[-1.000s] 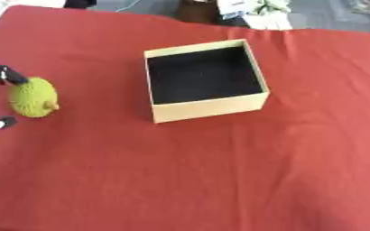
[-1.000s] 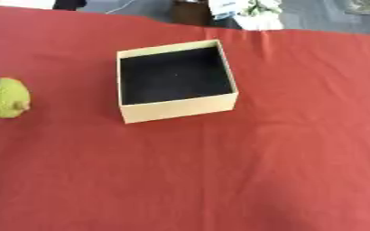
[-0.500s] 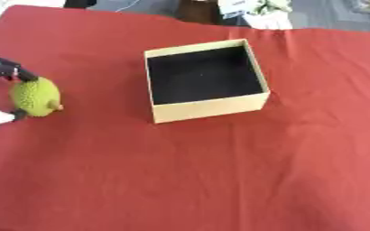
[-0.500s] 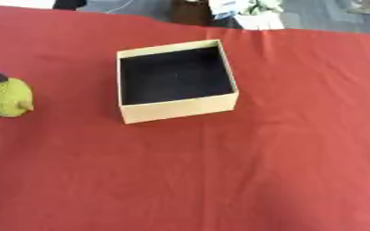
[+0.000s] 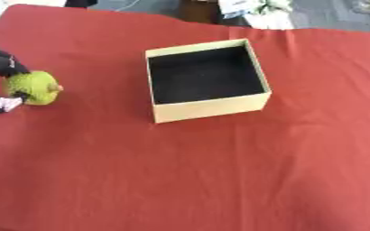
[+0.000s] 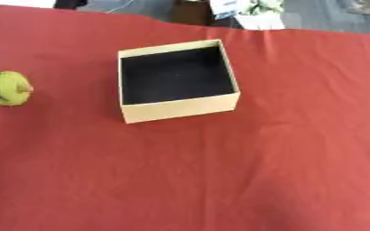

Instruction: Pick up objects on the table and place them in the box.

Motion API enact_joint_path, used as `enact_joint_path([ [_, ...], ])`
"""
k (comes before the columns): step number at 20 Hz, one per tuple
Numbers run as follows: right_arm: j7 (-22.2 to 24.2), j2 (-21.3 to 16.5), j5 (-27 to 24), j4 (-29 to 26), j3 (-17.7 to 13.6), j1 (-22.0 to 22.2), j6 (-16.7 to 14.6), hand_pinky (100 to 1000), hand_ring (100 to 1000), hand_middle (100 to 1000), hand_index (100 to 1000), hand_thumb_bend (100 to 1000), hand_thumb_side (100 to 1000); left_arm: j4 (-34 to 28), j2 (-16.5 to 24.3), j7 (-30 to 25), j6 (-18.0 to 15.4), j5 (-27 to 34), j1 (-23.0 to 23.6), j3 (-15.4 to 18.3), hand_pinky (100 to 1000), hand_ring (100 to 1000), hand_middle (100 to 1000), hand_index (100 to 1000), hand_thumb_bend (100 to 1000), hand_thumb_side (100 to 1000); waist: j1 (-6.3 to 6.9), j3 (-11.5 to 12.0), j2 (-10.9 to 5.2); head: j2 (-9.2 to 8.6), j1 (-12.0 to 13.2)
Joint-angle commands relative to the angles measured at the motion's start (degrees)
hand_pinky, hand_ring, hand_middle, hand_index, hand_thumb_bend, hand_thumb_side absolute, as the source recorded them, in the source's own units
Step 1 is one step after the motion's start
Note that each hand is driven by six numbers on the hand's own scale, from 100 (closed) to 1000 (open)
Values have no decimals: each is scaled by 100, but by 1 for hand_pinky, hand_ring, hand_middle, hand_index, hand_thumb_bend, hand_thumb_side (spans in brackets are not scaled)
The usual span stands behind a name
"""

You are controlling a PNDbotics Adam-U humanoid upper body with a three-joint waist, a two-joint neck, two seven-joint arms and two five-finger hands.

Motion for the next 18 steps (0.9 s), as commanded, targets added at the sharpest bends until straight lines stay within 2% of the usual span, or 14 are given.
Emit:
enact_joint_path([
  [1,11,-92,-13,-118,-14,-51,-7,728,872,550,518,100,605,-626,362,164,-61,261,-71,150,430,455,426,629,231,100,45,24,-114,-51,-9],
  [5,23,-115,7,-118,-7,-59,-12,729,869,549,517,100,605,-1258,466,25,-203,722,-244,192,419,457,417,623,223,100,56,43,-129,6,-7],
  [7,22,-124,25,-118,-11,-66,-13,730,868,550,517,100,612,-1505,474,-23,-238,841,-388,142,420,461,409,626,201,119,59,45,-138,27,7],
  [9,18,-124,43,-118,-18,-74,-13,730,867,550,518,100,606,-1690,407,-52,-260,874,-536,70,418,461,404,624,217,100,55,42,-147,39,20],
  [13,-2,-107,69,-118,-36,-85,-5,731,866,550,518,100,607,-1983,-15,-146,-274,898,-1022,-115,420,466,413,629,220,100,31,32,-166,64,57],
  [18,-62,-50,108,-118,-64,-116,-28,731,864,552,520,100,610,-2074,-810,-358,-314,762,-1640,-366,420,467,414,628,223,100,5,-19,-189,91,139],
])
